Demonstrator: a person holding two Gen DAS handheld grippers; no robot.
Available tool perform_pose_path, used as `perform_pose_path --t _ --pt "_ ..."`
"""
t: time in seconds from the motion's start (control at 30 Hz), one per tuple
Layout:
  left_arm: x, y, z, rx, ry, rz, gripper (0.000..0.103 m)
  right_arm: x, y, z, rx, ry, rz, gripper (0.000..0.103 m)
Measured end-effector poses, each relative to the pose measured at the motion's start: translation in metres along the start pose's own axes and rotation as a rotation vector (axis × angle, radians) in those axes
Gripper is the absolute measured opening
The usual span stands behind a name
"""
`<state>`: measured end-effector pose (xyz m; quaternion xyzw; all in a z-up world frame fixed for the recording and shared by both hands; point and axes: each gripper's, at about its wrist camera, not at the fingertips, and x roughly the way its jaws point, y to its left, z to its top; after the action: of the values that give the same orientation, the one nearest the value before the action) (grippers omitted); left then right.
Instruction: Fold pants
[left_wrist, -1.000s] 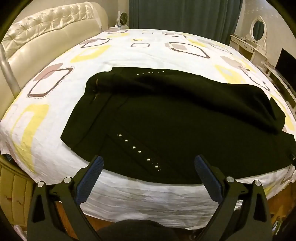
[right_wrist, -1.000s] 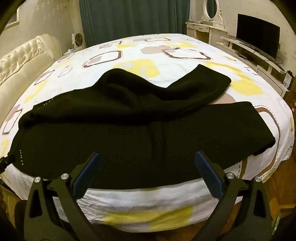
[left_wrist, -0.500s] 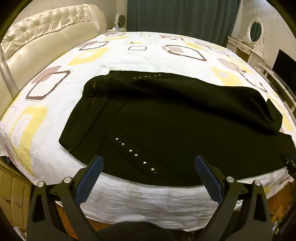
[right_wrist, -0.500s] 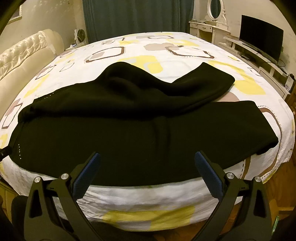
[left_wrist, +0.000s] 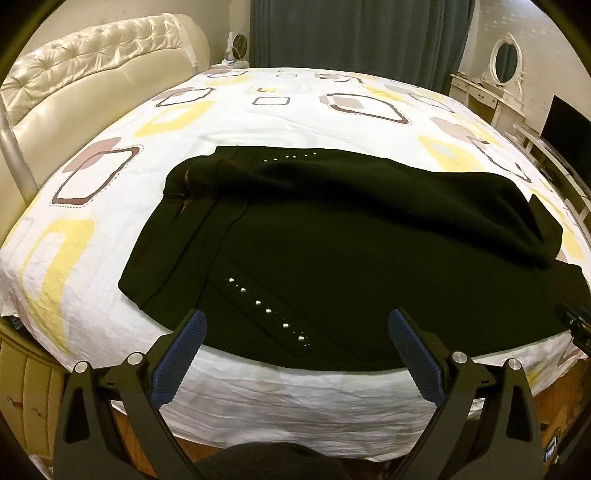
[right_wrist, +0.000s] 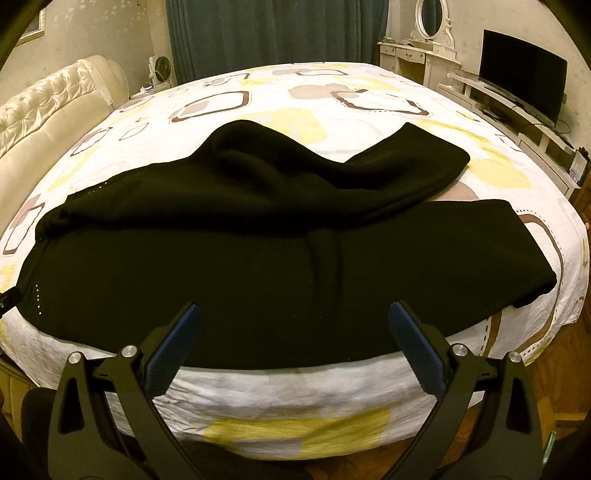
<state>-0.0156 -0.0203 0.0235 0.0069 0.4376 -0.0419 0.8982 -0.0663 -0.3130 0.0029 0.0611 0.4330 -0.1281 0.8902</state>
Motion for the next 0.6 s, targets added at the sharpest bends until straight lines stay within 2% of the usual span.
perform_pose_path --t 0.6 --pt "0.0004 0.0 0.0006 0.002 -0.004 0.001 0.098 0.0017 0.0034 -0.0007 -0.012 0.008 0.001 0.101"
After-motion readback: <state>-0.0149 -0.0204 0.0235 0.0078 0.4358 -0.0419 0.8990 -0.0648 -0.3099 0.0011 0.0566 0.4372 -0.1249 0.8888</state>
